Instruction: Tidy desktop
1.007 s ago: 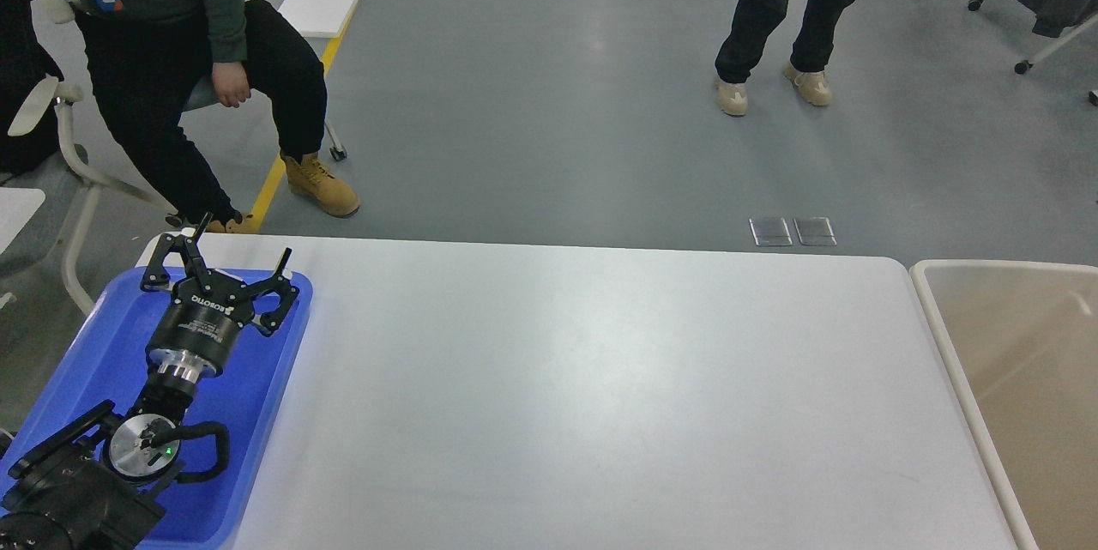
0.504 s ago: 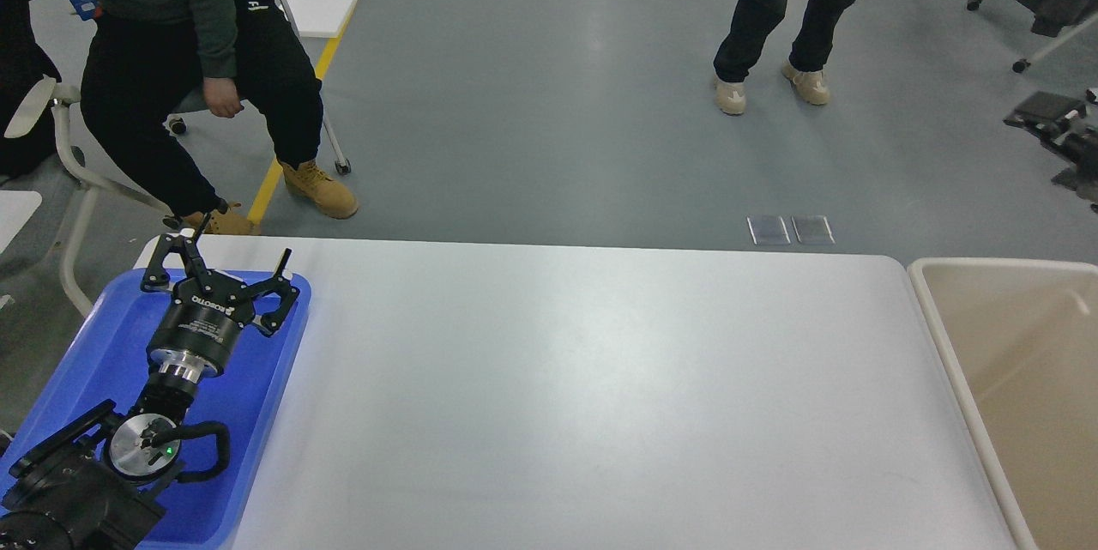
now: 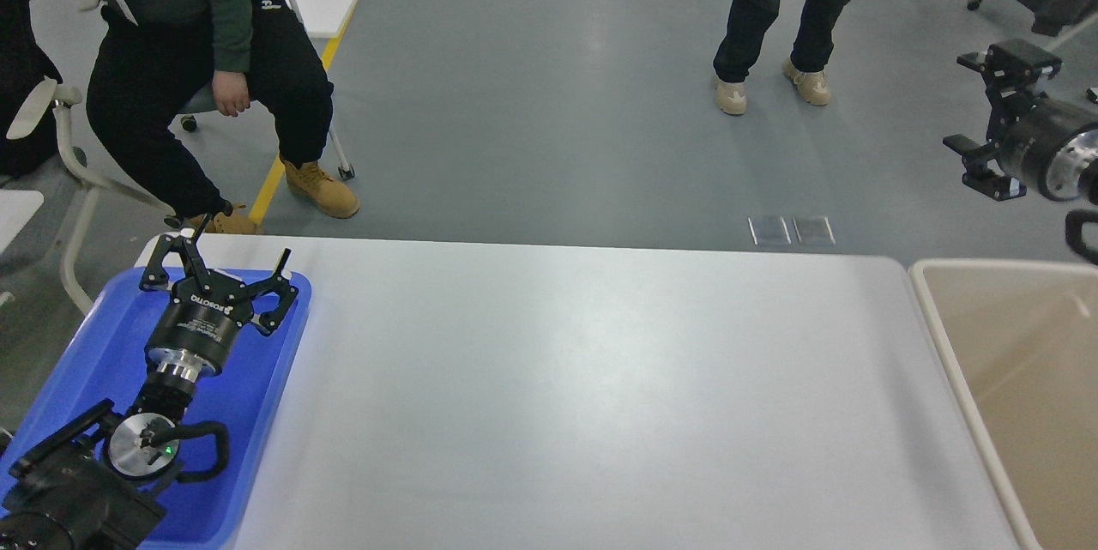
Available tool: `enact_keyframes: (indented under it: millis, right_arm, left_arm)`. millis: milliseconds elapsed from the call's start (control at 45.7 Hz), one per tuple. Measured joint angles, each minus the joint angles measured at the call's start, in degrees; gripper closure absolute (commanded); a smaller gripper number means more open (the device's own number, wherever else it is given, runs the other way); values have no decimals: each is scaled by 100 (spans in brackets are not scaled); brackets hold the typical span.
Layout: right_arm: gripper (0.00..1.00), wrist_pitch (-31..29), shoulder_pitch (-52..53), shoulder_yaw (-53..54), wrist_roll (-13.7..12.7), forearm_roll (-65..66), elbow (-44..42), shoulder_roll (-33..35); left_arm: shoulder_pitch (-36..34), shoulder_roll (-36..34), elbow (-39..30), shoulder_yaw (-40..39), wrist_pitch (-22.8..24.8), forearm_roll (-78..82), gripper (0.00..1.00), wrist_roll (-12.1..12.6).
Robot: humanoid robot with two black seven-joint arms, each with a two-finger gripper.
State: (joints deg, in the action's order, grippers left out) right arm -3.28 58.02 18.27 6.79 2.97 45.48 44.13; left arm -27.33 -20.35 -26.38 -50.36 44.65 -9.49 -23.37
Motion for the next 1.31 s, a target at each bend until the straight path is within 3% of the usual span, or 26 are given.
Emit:
enact_keyframes:
  millis: [241, 394, 635, 832, 1051, 1314]
  right_arm:
    - [0, -6, -1196, 2045, 437, -38, -23, -347]
    - [0, -32, -1852, 2943, 1033, -15, -53, -590]
    - [0, -82, -2640, 3494, 2070, 119, -60, -876]
    - [0, -285, -3126, 3604, 2632, 458, -45, -1138]
    - [0, -396, -3412, 3629, 2957, 659, -74, -1396]
    - [0, -438, -3523, 3630, 3079, 732, -85, -1577]
  left_arm:
    - [4, -3, -1, 0, 0, 0, 1, -5]
    - [7, -4, 0, 0, 0, 0, 1, -9]
    - [8, -4, 0, 0, 0, 0, 1, -9]
    - [9, -5, 1, 0, 0, 0, 1, -9]
    - [9, -5, 1, 0, 0, 0, 1, -9]
    - [9, -5, 1, 0, 0, 0, 1, -9]
